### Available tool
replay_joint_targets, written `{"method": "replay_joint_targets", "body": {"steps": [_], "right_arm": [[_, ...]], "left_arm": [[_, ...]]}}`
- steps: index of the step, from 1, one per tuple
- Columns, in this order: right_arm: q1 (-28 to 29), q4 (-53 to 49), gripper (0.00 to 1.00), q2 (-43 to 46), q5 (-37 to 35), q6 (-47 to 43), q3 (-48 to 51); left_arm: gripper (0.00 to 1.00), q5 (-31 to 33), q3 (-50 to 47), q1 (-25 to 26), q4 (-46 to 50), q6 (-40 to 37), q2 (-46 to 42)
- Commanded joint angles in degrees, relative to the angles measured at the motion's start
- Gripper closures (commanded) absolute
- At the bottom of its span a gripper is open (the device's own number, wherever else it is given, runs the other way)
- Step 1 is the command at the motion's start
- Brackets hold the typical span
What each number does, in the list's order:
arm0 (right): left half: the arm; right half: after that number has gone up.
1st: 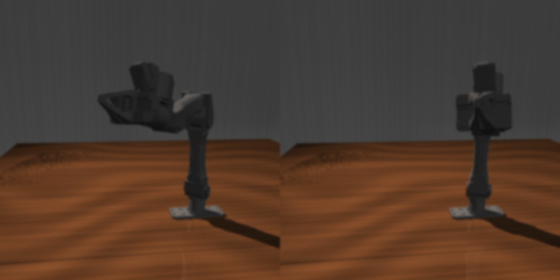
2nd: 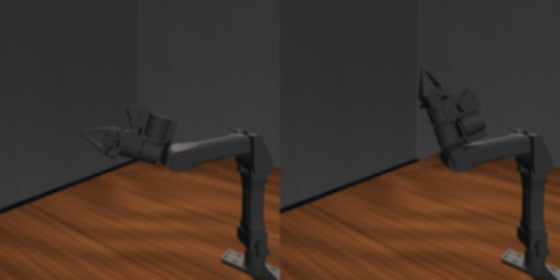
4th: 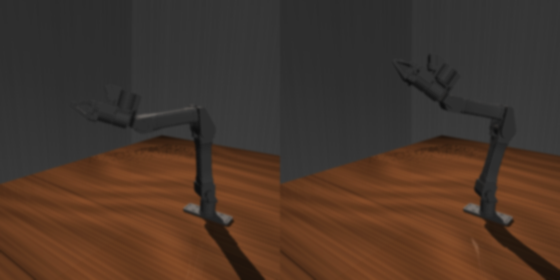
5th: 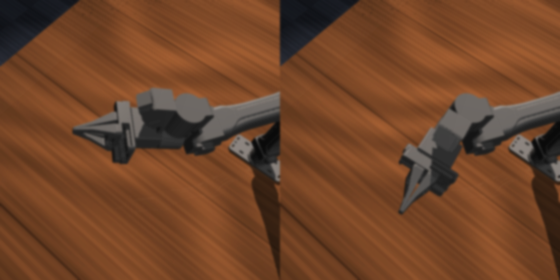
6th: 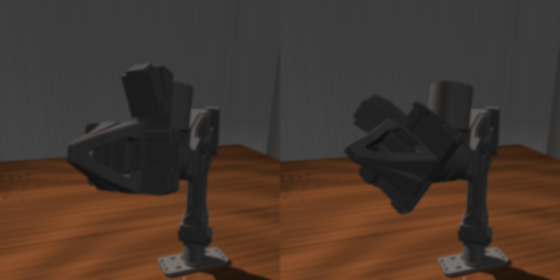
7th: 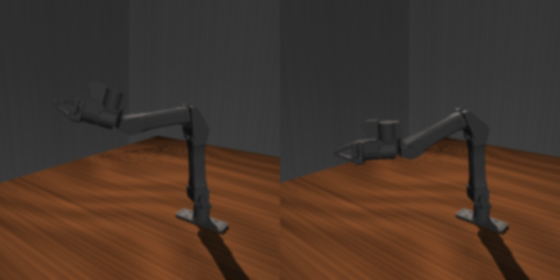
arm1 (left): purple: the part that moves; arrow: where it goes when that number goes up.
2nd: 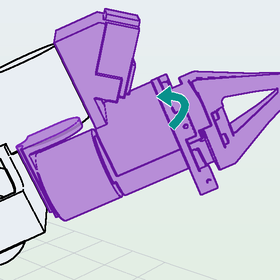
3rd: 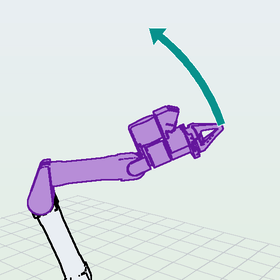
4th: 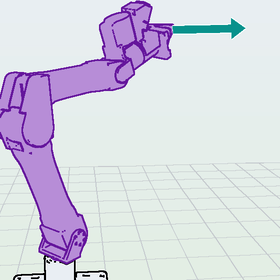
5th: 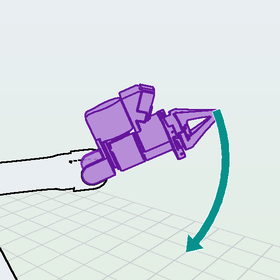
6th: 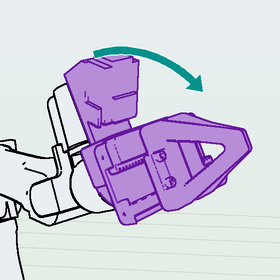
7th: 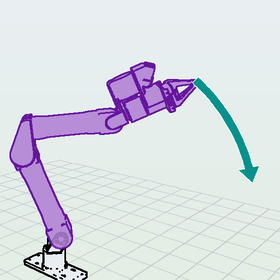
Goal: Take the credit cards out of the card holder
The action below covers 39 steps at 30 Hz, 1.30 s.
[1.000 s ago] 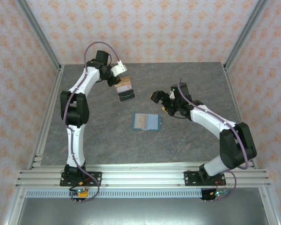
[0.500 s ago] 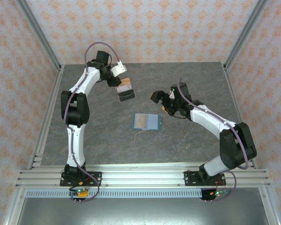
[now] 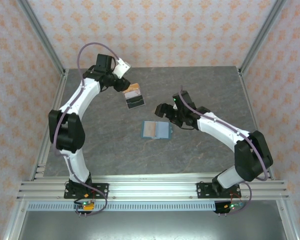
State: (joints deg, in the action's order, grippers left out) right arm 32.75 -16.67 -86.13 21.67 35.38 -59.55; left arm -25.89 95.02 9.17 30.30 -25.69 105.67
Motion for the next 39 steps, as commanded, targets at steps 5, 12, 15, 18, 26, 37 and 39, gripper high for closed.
{"method": "replay_joint_targets", "body": {"steps": [5,12,15,18,26,37,39], "right_arm": [[6.26,-6.01,0.29,-5.26,-6.22,-2.05,-4.04],[10.69,-7.68,0.42,-12.95,-9.08,-1.80,-7.77],[11.44,-9.54,0.45,-14.87,-13.66,-1.54,-8.97],[11.62,-10.76,0.46,-16.47,-16.83,-2.12,-9.67],[11.67,-13.55,0.47,-21.00,-19.29,-4.66,-12.85],[11.63,-17.13,0.49,-26.02,-20.97,-6.93,-16.03],[11.64,-17.65,0.51,-26.43,-21.66,-7.09,-15.82]], "left_arm": [[0.47,14.45,-16.17,4.88,-8.07,24.17,-12.59],[0.38,20.53,-24.65,6.74,-1.37,43.01,-20.52],[0.37,20.29,-26.66,6.84,0.81,45.62,-22.22],[0.34,20.22,-29.42,6.83,0.46,48.16,-24.35],[0.10,17.85,-31.00,6.83,2.57,50.48,-26.59],[0.07,15.17,-32.99,6.83,1.91,53.42,-26.10],[0.07,13.48,-33.70,6.83,1.41,54.67,-25.74]]}}
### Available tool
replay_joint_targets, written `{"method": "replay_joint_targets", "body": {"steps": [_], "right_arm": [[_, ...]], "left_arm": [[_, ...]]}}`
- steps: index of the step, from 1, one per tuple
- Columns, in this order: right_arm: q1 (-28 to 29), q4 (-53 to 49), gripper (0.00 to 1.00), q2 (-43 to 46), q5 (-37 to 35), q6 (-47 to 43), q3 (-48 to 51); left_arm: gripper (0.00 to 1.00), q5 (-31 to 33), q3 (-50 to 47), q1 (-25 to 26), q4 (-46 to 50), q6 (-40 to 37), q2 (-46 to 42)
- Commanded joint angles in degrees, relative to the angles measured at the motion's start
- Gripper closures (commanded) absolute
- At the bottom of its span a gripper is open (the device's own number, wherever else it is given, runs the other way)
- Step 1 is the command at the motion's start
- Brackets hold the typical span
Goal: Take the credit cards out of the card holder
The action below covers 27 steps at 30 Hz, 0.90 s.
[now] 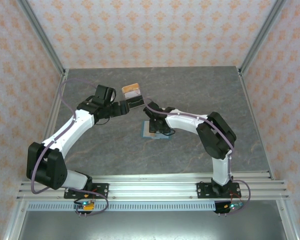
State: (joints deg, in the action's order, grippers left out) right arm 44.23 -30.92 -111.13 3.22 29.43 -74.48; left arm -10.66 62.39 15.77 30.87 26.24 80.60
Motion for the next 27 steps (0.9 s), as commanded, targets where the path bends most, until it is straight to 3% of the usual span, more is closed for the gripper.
{"method": "replay_joint_targets", "body": {"steps": [1,9,14,22,27], "right_arm": [[0.18,-3.59,0.52,-1.54,-3.60,-1.18,-0.82],[0.17,-3.06,0.59,-2.09,-3.38,-0.48,1.02],[-0.02,-1.75,0.61,-1.30,-2.22,-0.36,2.19],[-0.59,0.43,0.61,0.68,-0.29,0.11,4.14],[-0.81,1.01,0.62,1.26,0.28,0.42,4.60]], "left_arm": [[0.07,-3.05,-1.43,0.23,0.37,3.39,-0.32],[0.17,-11.58,-3.66,2.36,-2.82,8.12,3.34],[0.34,-16.50,-3.84,5.32,-5.89,10.87,7.79],[0.54,-19.52,-2.67,10.29,-10.54,15.40,14.32],[0.60,-21.29,-2.41,11.80,-13.75,17.52,17.19]]}}
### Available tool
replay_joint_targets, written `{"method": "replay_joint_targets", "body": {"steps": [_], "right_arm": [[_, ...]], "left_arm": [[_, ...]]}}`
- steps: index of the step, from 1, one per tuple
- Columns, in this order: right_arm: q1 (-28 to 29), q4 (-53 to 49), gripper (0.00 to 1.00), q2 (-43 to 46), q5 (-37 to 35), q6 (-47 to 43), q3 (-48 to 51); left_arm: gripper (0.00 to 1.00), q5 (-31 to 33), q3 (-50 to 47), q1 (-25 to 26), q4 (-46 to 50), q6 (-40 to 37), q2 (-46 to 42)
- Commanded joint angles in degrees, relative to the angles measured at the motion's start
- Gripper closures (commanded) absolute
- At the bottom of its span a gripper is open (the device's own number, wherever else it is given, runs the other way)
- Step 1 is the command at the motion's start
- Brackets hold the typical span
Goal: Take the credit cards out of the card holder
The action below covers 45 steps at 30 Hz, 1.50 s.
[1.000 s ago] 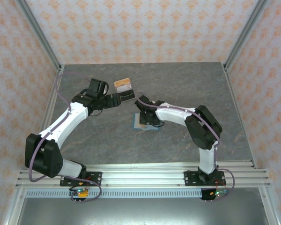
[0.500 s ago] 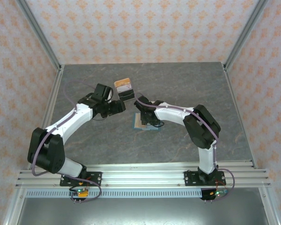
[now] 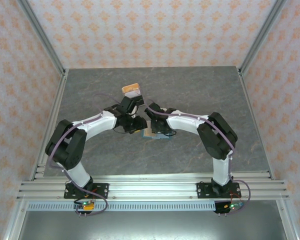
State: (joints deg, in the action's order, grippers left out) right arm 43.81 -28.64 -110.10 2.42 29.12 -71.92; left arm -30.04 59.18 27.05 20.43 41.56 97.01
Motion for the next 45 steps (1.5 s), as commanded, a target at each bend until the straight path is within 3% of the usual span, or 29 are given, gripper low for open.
{"method": "replay_joint_targets", "body": {"steps": [1,8,18,29,35,45], "right_arm": [[-0.39,-1.24,0.62,0.32,1.18,0.72,2.12],[-0.58,-0.67,0.62,0.42,1.85,0.90,2.40],[-0.88,1.42,0.67,2.14,3.38,1.00,3.72],[-1.95,4.58,0.67,7.89,5.35,1.39,6.36],[-2.59,5.59,0.66,11.13,5.55,1.47,7.81],[-1.80,1.00,0.52,5.31,7.14,-1.69,1.90]], "left_arm": [[0.60,-2.09,0.98,0.62,-3.46,2.29,1.28],[0.61,-5.23,2.15,0.73,-5.91,3.92,4.60],[0.74,-6.91,2.35,0.84,-8.44,5.19,6.97],[0.75,-8.14,2.49,0.95,-9.80,5.93,8.39],[0.73,-2.68,3.75,0.99,-3.50,2.93,6.17],[0.72,4.19,2.04,0.28,1.86,0.95,2.42]]}}
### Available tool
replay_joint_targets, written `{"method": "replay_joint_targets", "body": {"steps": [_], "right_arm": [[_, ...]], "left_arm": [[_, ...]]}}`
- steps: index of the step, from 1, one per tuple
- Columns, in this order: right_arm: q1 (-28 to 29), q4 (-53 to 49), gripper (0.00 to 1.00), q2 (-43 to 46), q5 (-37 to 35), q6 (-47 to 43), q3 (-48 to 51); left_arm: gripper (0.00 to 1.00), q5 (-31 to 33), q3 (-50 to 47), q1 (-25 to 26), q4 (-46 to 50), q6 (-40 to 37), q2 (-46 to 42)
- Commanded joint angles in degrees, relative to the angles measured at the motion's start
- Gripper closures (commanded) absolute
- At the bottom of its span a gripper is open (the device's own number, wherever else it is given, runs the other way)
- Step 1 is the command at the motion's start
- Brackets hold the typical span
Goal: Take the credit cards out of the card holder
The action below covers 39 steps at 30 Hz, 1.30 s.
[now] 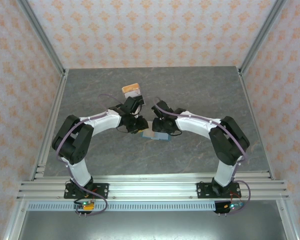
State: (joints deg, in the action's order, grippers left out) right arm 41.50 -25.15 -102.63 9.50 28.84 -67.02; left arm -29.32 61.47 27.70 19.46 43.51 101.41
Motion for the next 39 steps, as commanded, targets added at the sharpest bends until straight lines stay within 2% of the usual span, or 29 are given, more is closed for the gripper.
{"method": "replay_joint_targets", "body": {"steps": [1,11,18,25,33,39], "right_arm": [[0.52,-3.03,0.52,-3.03,-0.13,-1.60,-3.79],[0.52,-5.82,0.58,-8.43,-1.88,-3.00,-7.75],[0.52,-7.35,0.70,-9.96,-3.84,-3.68,-7.70],[0.52,-6.89,0.71,-9.97,-3.80,-3.56,-7.16],[0.44,-6.40,0.71,-9.72,-3.31,-3.27,-6.69],[0.25,-5.92,0.71,-9.49,-2.41,-2.95,-6.35]], "left_arm": [[0.72,3.43,-0.59,-0.41,2.60,-0.73,-2.09],[0.72,1.36,-1.54,-0.28,0.00,1.32,-0.78],[0.72,1.81,-0.40,-0.33,1.46,1.49,0.81],[0.72,-2.75,-0.39,-0.12,-1.99,2.20,1.51],[0.72,-1.91,0.36,0.57,-0.36,1.54,3.19],[0.75,-5.37,-0.39,0.57,-3.90,2.29,3.45]]}}
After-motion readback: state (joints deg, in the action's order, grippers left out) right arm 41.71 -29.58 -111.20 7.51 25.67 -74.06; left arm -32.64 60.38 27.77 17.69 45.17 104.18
